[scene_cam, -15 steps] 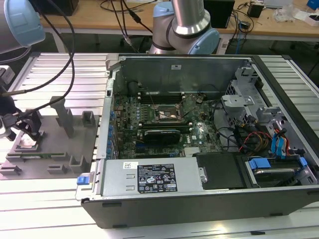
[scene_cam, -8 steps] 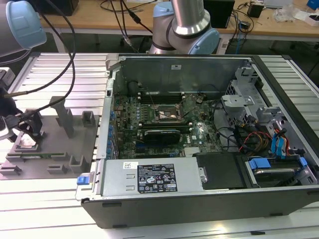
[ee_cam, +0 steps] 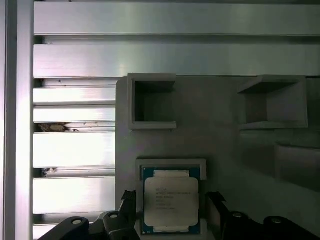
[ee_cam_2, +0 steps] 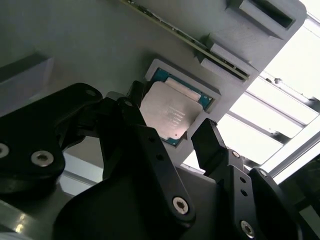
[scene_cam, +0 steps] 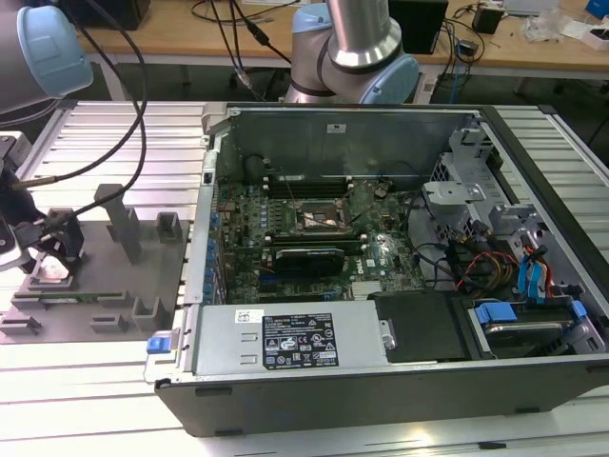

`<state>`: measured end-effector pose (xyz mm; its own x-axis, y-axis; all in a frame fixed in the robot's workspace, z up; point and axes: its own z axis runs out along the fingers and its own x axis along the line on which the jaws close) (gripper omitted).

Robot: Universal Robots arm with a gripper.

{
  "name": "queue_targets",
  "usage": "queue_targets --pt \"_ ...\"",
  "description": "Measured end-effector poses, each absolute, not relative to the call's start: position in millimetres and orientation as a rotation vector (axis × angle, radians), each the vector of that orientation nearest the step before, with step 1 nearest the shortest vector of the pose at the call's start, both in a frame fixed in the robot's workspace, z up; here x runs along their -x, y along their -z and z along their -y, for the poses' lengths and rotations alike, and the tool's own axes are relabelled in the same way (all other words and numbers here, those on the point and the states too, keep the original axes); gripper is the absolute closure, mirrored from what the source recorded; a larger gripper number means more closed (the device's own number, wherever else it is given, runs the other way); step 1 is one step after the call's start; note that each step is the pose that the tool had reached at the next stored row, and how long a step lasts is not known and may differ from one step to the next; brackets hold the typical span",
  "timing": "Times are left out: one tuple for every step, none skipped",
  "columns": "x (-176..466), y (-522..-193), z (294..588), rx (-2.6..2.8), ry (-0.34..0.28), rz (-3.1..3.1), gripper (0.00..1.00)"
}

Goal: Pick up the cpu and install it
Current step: 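Pick up the cpu and move it towards the insertion slot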

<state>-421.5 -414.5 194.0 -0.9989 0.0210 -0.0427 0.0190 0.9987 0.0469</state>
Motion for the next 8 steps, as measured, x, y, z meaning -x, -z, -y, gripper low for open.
queue_targets --pt "421.4 -193.5 414.5 -0.031 -0.072 -3.097 0.34" --pt "421.2 -192.4 414.5 -0.031 -0.072 -3.097 0.34" --pt "421.1 -191.6 414.4 -0.031 -0.072 -3.097 0.34" --pt "420.9 -191.3 414.3 -0.030 -0.072 -3.098 0.34" --pt "420.8 -190.8 414.2 -0.030 -0.072 -3.097 0.34" --pt "420.6 -190.4 414.1 -0.030 -0.072 -3.098 0.34" --pt "420.4 -190.2 413.9 -0.030 -0.072 -3.098 0.34" --pt "420.3 -190.0 413.6 -0.030 -0.072 -3.097 0.34"
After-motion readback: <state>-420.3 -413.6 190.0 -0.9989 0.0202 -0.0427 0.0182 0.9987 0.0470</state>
